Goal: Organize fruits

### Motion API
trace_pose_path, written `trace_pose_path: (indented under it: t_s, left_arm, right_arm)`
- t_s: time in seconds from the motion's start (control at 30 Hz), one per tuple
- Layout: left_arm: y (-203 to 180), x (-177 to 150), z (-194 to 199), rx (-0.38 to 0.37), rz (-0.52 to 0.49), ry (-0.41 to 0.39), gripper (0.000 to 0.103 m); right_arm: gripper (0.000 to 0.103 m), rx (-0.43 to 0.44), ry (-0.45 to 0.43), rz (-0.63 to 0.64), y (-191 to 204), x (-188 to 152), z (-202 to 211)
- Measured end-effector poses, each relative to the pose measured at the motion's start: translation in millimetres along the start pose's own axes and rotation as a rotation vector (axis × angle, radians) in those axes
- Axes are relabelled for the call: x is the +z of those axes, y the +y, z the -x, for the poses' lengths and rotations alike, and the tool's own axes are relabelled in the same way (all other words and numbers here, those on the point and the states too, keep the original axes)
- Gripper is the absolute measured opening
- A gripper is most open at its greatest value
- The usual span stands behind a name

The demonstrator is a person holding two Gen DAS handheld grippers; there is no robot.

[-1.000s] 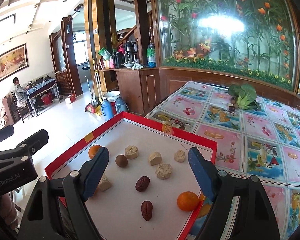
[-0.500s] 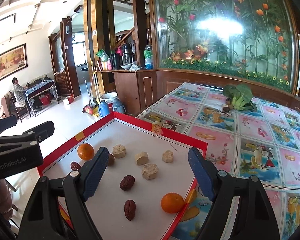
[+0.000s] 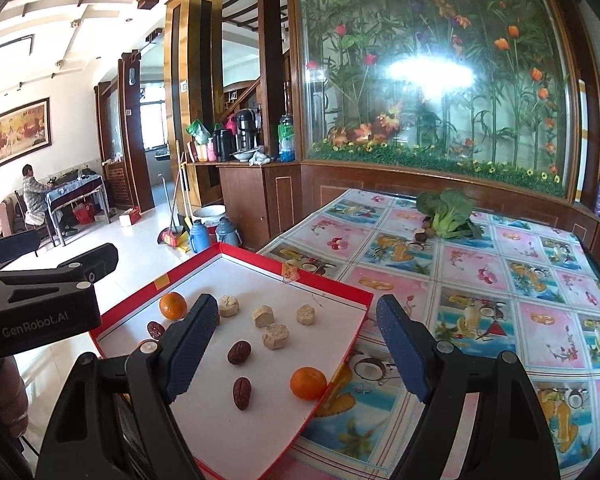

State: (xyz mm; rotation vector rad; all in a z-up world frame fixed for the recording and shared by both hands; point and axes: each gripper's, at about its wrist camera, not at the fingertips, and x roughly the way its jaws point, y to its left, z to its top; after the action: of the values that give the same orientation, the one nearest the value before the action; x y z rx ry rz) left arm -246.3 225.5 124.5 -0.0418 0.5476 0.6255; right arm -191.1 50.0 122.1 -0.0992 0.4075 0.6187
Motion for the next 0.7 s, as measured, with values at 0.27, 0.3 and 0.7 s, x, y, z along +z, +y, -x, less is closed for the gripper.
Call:
trace_pose_path:
  t_s: [0.27,0.3,0.7]
  left_arm:
    - [-8,3,24,-0.004,-0.018,-0.040,0.103]
    - [-9,3,26,-0.002,-0.020,-0.043,0.103]
    - [-3,6,36,-0.001,-0.008,-0.079,0.103]
  right_arm:
    - [0.081,0.005,-0.032,-0.014,-4,5,12]
    - [0.081,0.005,-0.035,-0.012,-4,5,13]
    - [0.082,-0.004,-0.070,0.003,2,11,15]
